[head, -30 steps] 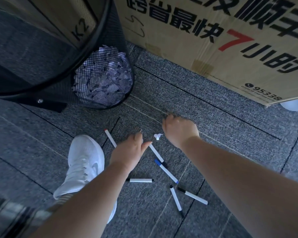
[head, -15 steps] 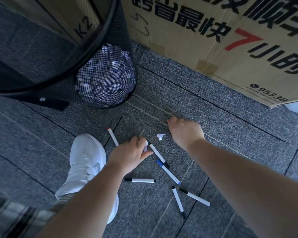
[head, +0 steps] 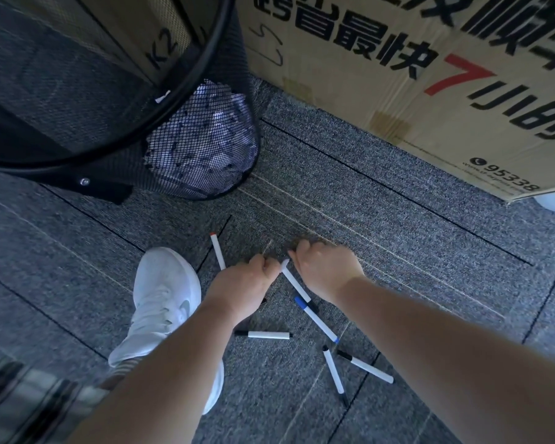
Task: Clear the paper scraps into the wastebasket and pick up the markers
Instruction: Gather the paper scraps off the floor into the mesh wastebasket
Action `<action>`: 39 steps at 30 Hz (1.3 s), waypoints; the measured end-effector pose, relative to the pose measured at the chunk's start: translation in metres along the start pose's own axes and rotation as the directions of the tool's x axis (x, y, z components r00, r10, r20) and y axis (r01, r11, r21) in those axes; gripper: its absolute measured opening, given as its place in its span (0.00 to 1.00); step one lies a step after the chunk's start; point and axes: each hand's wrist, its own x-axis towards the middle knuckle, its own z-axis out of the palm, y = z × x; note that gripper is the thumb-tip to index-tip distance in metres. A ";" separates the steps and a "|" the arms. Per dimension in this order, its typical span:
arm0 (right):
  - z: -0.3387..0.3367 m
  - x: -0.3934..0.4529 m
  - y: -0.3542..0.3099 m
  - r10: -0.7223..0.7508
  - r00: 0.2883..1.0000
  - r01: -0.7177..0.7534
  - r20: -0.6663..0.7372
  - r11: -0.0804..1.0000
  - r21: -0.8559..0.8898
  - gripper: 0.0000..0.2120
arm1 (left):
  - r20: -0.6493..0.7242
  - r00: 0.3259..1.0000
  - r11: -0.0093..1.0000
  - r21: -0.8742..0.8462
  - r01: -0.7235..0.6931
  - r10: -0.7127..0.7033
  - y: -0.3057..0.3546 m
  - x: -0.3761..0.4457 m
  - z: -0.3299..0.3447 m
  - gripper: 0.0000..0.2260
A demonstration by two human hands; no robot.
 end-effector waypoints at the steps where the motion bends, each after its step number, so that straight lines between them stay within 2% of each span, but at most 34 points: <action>1: -0.002 0.000 -0.001 0.005 1.000 -0.005 0.002 1.000 -0.005 0.20 | 0.006 1.000 1.000 -0.003 -0.003 0.003 0.001 0.000 -0.002 0.14; 6: 0.000 -0.002 -0.001 -0.002 0.999 0.002 0.032 1.000 -0.018 0.19 | 0.098 0.995 0.999 -0.045 0.022 -0.017 0.000 0.001 -0.010 0.14; 8: 0.006 -0.004 0.003 -0.026 0.999 0.027 0.046 1.000 -0.003 0.12 | 0.112 0.993 0.996 -0.083 0.041 -0.032 -0.001 0.001 -0.012 0.15; 10: 0.006 -0.005 0.004 -0.029 0.996 0.029 0.080 1.000 0.006 0.04 | 0.105 0.990 0.983 -0.146 0.114 -0.099 0.000 0.002 -0.013 0.16; 11: 0.006 -0.005 0.006 -0.029 0.996 0.027 0.084 0.999 0.017 0.04 | 0.091 0.985 0.969 -0.185 0.163 -0.148 0.000 0.002 -0.014 0.16; 15: 0.003 0.000 0.010 -0.024 0.995 0.017 0.096 0.998 0.064 0.02 | 0.024 0.935 0.843 -0.425 0.330 -0.354 0.001 0.004 -0.019 0.06; 17: 0.002 0.000 0.015 0.021 0.999 -0.027 0.048 0.991 0.128 0.07 | 0.024 0.911 0.753 -0.555 0.354 -0.411 0.006 0.010 -0.022 0.07; 19: -0.003 -0.003 0.019 0.059 0.998 -0.055 -0.020 0.985 0.164 0.09 | 0.043 0.917 0.728 -0.593 0.343 -0.397 0.013 0.017 -0.024 0.10; 22: -0.007 -0.008 0.023 0.056 0.986 -0.026 -0.156 0.982 0.187 0.11 | 0.097 0.928 0.750 -0.561 0.349 -0.359 0.022 0.025 -0.021 0.11; 27: -0.004 -0.011 0.029 0.086 0.973 -0.043 -0.216 0.979 0.198 0.14 | 0.108 0.953 0.840 -0.452 0.302 -0.284 0.024 0.022 -0.014 0.14; 31: -0.005 -0.014 0.028 0.067 0.976 -0.025 -0.208 0.979 0.201 0.14 | 0.066 0.962 0.868 -0.418 0.267 -0.265 0.025 0.017 -0.011 0.16; 35: -0.008 -0.019 0.031 0.052 0.980 -0.014 -0.192 0.980 0.198 0.11 | 0.080 0.959 0.864 -0.419 0.279 -0.271 0.030 0.015 -0.010 0.16; 39: 0.004 -0.030 0.033 -0.055 0.997 0.060 -0.048 0.992 0.111 0.12 | 0.040 0.960 0.902 -0.333 0.275 -0.278 0.033 0.013 -0.009 0.16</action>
